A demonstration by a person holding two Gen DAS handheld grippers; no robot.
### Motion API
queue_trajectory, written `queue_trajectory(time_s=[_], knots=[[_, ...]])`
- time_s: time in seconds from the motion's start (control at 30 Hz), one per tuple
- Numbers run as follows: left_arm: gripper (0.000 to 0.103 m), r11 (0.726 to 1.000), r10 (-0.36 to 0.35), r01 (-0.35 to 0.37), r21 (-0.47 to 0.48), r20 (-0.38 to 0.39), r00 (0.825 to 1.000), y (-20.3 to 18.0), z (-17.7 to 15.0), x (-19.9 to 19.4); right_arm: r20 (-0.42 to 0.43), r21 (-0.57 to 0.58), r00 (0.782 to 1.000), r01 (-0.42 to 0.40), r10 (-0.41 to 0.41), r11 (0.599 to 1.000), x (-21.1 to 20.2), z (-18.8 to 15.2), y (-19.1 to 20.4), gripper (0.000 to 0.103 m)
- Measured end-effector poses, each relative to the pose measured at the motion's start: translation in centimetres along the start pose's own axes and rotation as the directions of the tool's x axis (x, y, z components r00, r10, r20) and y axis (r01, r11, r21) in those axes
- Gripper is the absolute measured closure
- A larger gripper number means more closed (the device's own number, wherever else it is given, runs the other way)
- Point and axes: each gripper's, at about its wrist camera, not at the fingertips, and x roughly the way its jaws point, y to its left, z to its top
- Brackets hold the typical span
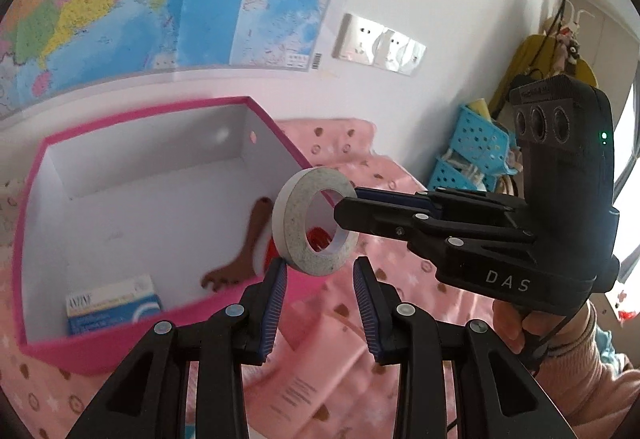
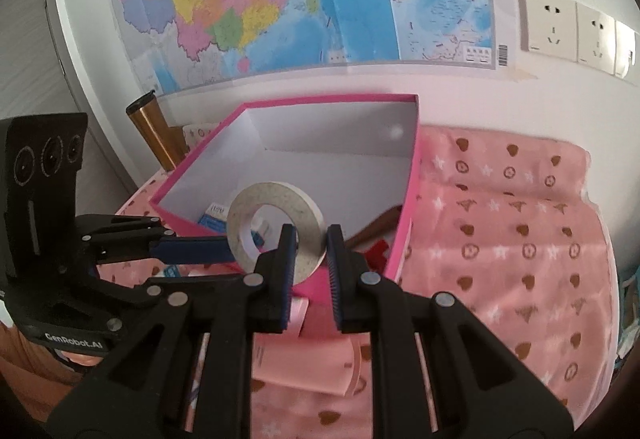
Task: Organize rigid objects
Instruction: 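Lift the tape roll with the right gripper and drop it into the pink box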
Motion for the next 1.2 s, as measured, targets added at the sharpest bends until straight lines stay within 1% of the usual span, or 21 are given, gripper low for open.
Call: queue_trajectory(time_s=[0.13,0.3,0.53,0.83,0.97,1.07,1.17,1.2], knots=[[0.069,1.0,0.013,-0.013,-0.017,-0.008,1.0,0.9,1.1,0.8,-0.014,0.012,1.0,-0.003,0.003,1.0,1.4,1.1,-0.5,0.086],[0.069,0.999,0.011,-0.012,-0.049,-0.033,0.999,2.1,1.7,2.1,-0.053,0.016,0.998,0.02,-0.019,1.0,3.4,1.8,-1.0,0.086],[0.069,0.997,0.006,-0.012,-0.082,-0.069,0.998,3.3,1.6,3.6,-0.119,0.02,0.992,0.054,-0.051,0.998,5.7,1.5,-1.7,0.086],[0.069,0.994,0.007,-0.018,-0.106,-0.102,0.995,4.0,1.8,4.8,-0.173,-0.007,0.979,0.11,-0.11,0.994,6.9,1.4,-1.6,0.083],[0.069,0.994,0.016,-0.027,-0.108,-0.105,0.994,4.0,1.8,5.0,-0.169,-0.009,0.977,0.13,-0.13,0.991,6.7,1.4,-1.6,0.075],[0.069,0.994,0.027,-0.037,-0.099,-0.103,0.994,4.0,1.7,4.8,-0.148,0.003,0.98,0.132,-0.131,0.991,6.1,1.5,-1.6,0.073],[0.069,0.995,0.042,-0.05,-0.09,-0.098,0.994,4.0,1.6,4.6,-0.124,0.008,0.983,0.139,-0.137,0.99,5.3,1.6,-1.6,0.066],[0.069,0.995,0.046,-0.055,-0.088,-0.094,0.995,4.0,1.5,4.4,-0.118,0.013,0.984,0.134,-0.132,0.991,5.0,1.5,-1.6,0.066]])
